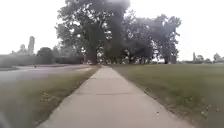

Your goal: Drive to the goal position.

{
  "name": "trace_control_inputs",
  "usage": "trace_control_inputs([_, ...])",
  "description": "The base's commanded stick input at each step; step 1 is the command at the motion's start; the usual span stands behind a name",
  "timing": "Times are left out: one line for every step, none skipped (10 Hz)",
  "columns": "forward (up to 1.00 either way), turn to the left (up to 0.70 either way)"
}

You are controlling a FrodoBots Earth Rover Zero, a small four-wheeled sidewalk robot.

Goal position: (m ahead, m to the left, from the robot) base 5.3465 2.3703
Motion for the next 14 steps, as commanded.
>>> trace_control_inputs([1.0, 0.36])
trace_control_inputs([1.0, 0.28])
trace_control_inputs([1.0, 0.19])
trace_control_inputs([1.0, 0.1])
trace_control_inputs([1.0, 0.01])
trace_control_inputs([1.0, 0.0])
trace_control_inputs([1.0, 0.0])
trace_control_inputs([1.0, 0.0])
trace_control_inputs([1.0, 0.0])
trace_control_inputs([1.0, 0.0])
trace_control_inputs([1.0, 0.0])
trace_control_inputs([1.0, 0.0])
trace_control_inputs([1.0, 0.0])
trace_control_inputs([1.0, 0.0])
